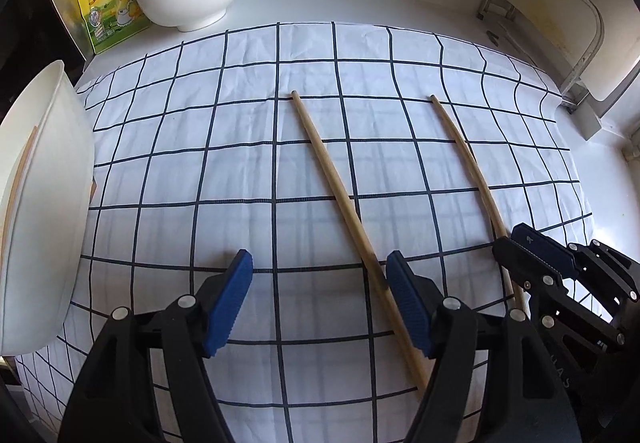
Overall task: Organize utensils
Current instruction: 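Close the right gripper on a chopstick while the left gripper grasps another, then carry the left gripper's chopstick into the basin while the right carries its own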
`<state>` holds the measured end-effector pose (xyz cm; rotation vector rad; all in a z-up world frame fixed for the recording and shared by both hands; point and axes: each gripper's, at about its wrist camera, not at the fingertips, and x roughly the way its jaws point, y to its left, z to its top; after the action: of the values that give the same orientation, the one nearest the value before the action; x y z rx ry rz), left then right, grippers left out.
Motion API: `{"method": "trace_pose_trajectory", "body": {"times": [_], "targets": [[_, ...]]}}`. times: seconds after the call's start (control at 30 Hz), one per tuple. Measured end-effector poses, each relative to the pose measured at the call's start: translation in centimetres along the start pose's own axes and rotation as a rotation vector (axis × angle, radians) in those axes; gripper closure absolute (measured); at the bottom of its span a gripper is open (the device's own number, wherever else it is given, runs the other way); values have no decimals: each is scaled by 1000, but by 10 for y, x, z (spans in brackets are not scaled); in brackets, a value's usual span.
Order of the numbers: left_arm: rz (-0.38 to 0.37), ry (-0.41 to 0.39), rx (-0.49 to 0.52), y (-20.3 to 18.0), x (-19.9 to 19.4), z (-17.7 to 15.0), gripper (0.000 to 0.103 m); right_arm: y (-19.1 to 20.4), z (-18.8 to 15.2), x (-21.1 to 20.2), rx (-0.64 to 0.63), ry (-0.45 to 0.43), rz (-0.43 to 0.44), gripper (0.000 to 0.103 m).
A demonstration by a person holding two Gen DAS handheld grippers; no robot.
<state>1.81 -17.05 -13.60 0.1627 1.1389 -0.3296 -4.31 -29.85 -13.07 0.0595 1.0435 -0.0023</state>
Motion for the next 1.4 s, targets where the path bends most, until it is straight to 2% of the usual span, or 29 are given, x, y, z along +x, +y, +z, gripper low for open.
{"method": "trace_pose_trajectory", "body": {"times": [0.1, 0.17, 0.23, 0.27, 0.3, 0.33, 0.37, 0.4, 0.57, 0.67, 0.9, 1.03, 1.13, 1.27, 1.4], "targets": [[14, -6, 13, -2, 1, -2, 35, -1, 1, 1, 4, -8, 1, 85], [12, -13, 17, -2, 0, -3, 39, 2, 0, 1, -11, -10, -13, 85], [7, -19, 27, -2, -2, -5, 51, 6, 0, 1, -35, -10, -21, 86], [3, -19, 34, -4, -4, -5, 62, 7, -1, 1, -43, -10, -20, 88], [-4, -19, 42, -5, -4, -5, 74, 9, -1, 1, -48, -10, -21, 96], [-12, -17, 52, -6, -5, -5, 81, 10, -1, 2, -50, -9, -21, 96], [-20, -14, 56, -6, -5, -4, 92, 10, -1, 2, -50, -8, -19, 96], [-25, -10, 57, -6, -6, -4, 95, 10, -1, 2, -45, -7, -17, 96], [-70, 14, 32, 7, -7, -3, 96, 9, 1, -1, 7, -2, 2, 97], [-73, 12, 25, 18, -14, -3, 96, 13, 4, -11, 34, -16, 16, 97], [-88, -74, 8, 51, -59, 6, 96, 41, 22, -41, 74, -49, 67, 97], [-95, -119, -44, 86, -92, 12, 96, 73, 45, -56, 56, -83, 105, 97], [-73, -162, -81, 120, -113, 17, 96, 103, 64, -63, 41, -101, 157, 97], [-53, -194, -166, 175, -133, 20, 96, 147, 89, -59, 22, -89, 260, 97], [-5, -220, -222, 229, -145, 16, 96, 203, 109, -46, -47, -72, 316, 97]]}}
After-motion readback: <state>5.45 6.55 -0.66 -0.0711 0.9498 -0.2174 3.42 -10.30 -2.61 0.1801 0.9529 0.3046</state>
